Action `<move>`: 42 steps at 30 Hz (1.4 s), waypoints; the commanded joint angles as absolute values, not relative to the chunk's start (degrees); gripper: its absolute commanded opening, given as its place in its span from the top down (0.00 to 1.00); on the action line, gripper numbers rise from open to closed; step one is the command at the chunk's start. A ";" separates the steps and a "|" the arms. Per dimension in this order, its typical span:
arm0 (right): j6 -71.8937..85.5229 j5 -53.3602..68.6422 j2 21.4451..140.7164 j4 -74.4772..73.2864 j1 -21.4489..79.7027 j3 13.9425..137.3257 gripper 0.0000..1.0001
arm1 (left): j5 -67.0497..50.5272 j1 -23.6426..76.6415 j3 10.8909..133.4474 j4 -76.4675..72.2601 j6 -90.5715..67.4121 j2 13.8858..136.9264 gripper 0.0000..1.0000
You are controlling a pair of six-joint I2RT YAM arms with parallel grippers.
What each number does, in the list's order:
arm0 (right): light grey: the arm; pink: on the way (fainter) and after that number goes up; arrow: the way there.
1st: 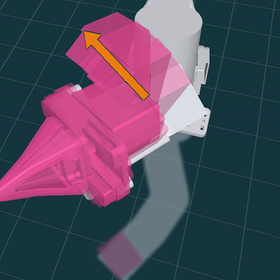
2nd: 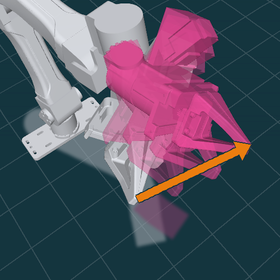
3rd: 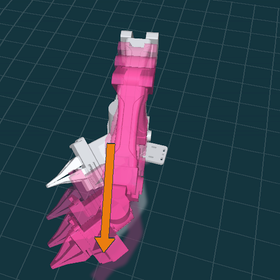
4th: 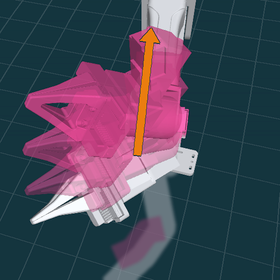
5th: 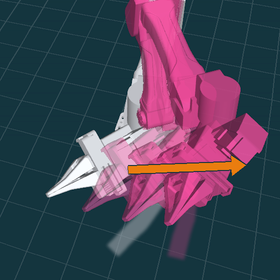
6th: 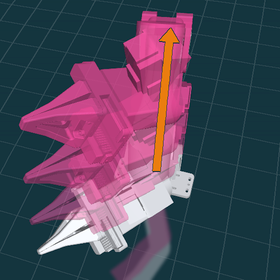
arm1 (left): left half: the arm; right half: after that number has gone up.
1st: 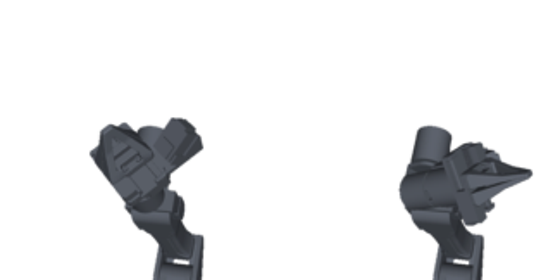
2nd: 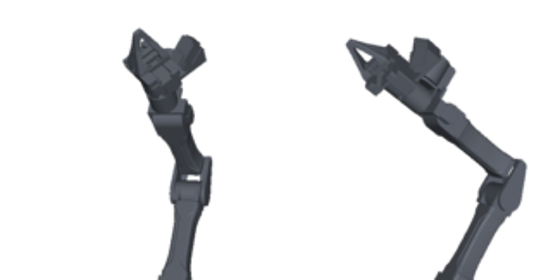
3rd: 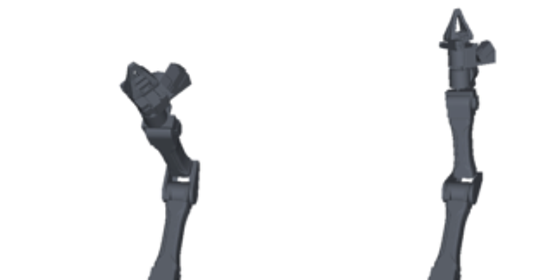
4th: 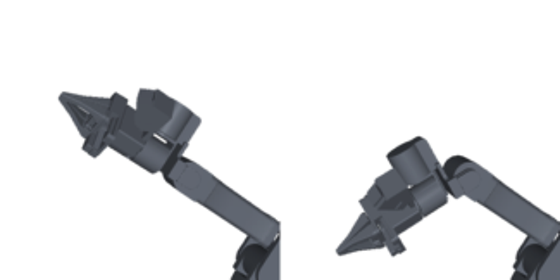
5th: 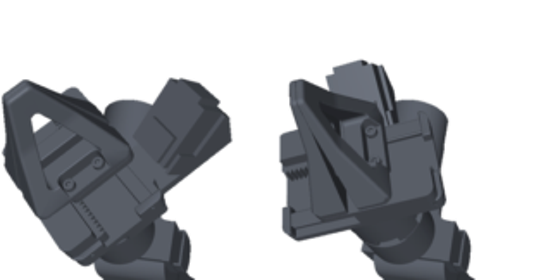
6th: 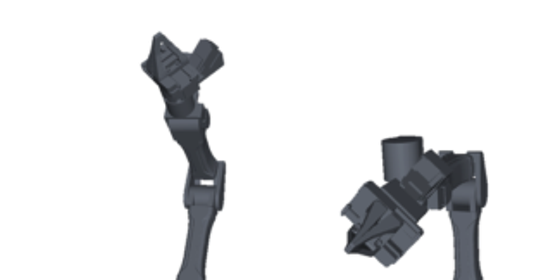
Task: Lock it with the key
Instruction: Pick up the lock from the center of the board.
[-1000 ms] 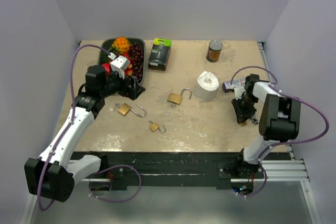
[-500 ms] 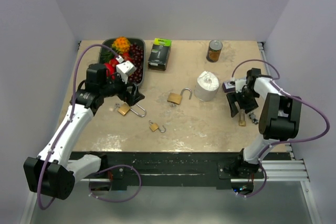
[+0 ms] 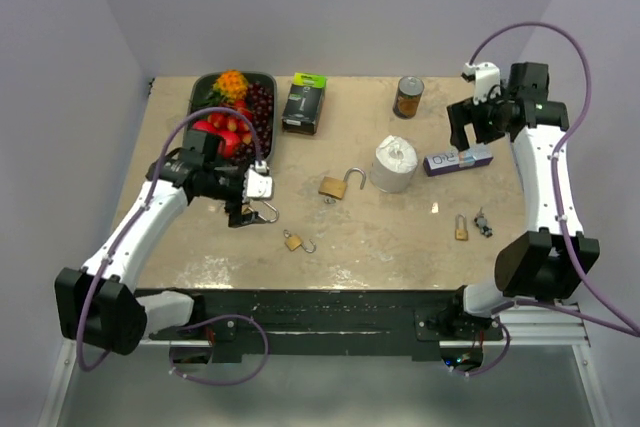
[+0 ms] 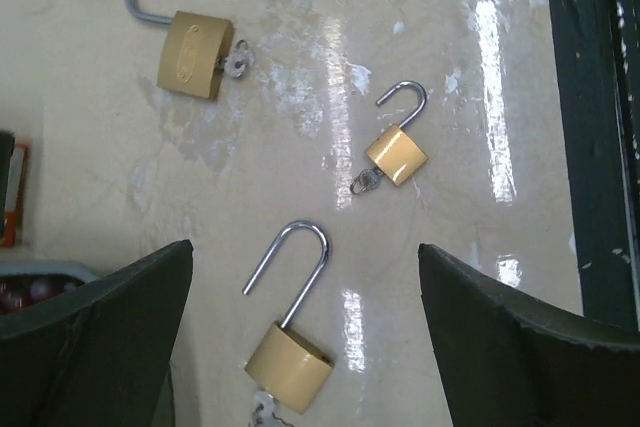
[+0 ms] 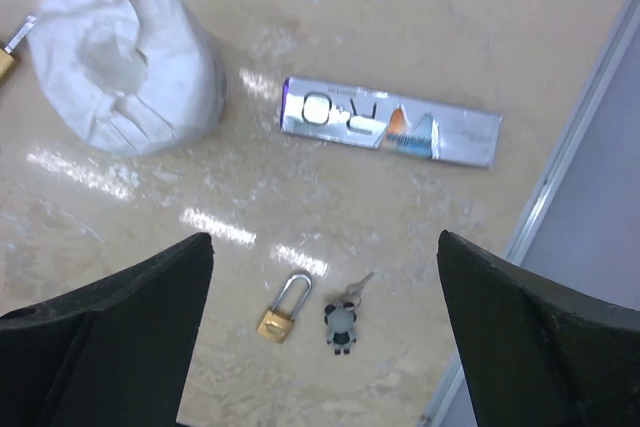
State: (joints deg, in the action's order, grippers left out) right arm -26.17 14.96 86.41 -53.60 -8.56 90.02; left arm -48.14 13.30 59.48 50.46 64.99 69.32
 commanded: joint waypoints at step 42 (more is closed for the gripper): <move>-13.27 30.59 83.06 -51.68 -8.26 90.70 0.02 | -31.02 38.50 61.52 48.08 95.10 102.57 0.58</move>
State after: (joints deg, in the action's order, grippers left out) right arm -13.45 28.23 84.14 -51.88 -8.10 89.67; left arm -28.53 38.02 63.05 50.76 95.07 102.43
